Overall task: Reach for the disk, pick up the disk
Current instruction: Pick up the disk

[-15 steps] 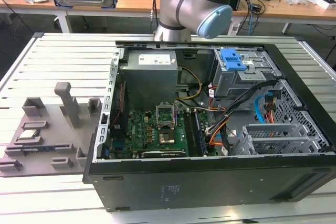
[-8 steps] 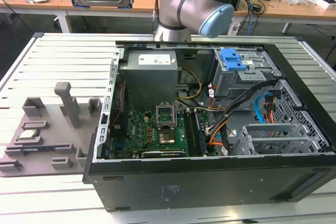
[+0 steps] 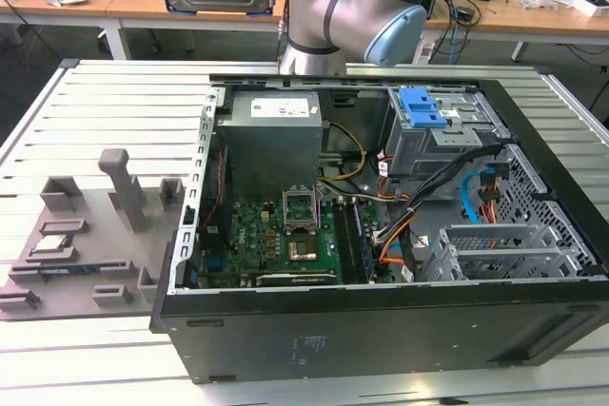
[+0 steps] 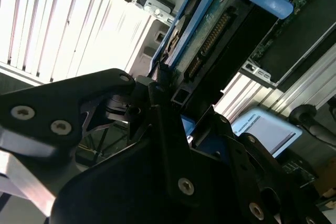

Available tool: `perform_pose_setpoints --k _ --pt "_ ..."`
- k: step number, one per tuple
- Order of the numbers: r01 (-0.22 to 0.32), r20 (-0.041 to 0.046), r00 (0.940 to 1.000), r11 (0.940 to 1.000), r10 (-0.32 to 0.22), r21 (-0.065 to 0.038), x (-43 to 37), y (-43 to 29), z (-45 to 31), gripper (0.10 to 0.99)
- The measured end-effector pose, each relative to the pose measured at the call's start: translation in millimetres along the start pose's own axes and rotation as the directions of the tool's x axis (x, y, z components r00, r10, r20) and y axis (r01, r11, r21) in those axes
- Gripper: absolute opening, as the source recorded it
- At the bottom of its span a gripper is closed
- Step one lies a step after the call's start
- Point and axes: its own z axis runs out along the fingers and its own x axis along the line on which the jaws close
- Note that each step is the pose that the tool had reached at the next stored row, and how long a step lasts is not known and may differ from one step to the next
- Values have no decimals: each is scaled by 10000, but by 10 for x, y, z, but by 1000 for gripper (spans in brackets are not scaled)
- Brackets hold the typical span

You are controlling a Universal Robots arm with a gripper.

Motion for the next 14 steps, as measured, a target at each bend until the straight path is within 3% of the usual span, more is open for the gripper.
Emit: perform_pose_setpoints --k 4,5,6,9,14 --pt "1 0 10000 10000 -1 -1 -10 -139 -6 365" --pt "-1 0 10000 10000 1 -2 -14 -189 -9 365" --pt "1 0 10000 10000 -1 -1 -20 -285 -13 365" --pt "1 0 10000 10000 -1 -2 -29 -394 -18 365" --pt "1 0 10000 10000 -1 -4 -51 -672 -31 365"
